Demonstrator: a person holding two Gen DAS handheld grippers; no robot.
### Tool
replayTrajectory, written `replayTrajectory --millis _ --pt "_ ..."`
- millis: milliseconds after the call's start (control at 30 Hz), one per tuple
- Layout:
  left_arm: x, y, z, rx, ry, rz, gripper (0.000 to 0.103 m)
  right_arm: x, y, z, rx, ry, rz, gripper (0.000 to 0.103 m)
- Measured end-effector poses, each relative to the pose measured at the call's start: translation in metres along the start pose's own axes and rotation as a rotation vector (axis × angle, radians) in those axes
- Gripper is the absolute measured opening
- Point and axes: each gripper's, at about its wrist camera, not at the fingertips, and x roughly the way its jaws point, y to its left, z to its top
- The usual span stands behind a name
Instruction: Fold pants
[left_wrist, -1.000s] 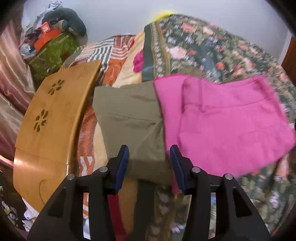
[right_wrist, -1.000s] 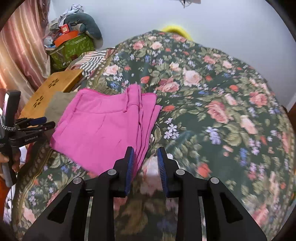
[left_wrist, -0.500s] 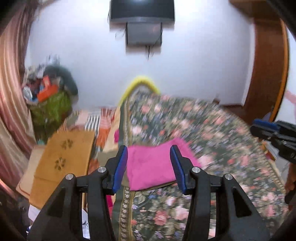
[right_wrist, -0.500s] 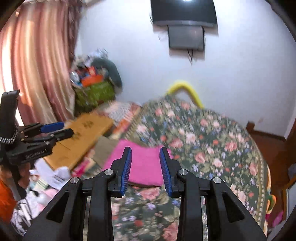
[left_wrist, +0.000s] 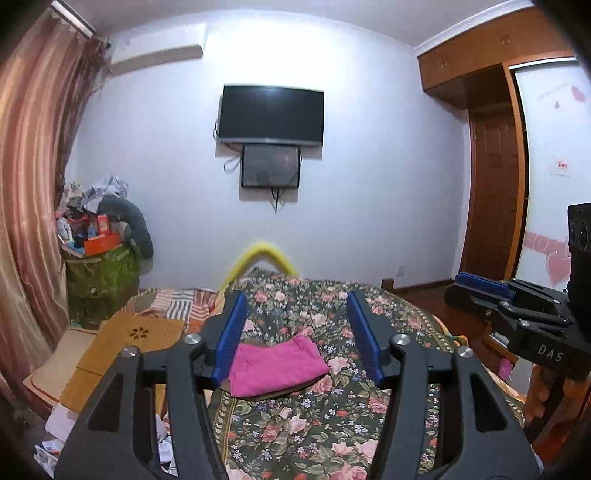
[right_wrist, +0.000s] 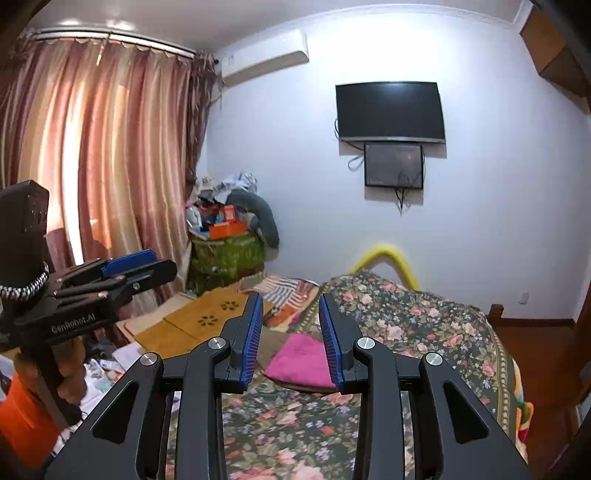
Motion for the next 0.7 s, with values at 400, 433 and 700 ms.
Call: replayTrajectory --millis 400,433,700 --pt "-0.038 -0.008 -0.013 -0.006 -0.052 0.042 0.102 -0.028 0.02 -0.01 -0.007 -0.085 -0.084 0.101" --pt "-0.039 -0.008 -0.014 -0.008 -0.05 0.041 0.102 -0.027 0.018 -0.01 0.006 -0.087 -0.086 0.103" --pt "-0.044 -0.01 -0.022 -0.002 -0.049 0.053 0.103 -0.036 0.022 -0.015 0.014 -0.087 -0.1 0.103"
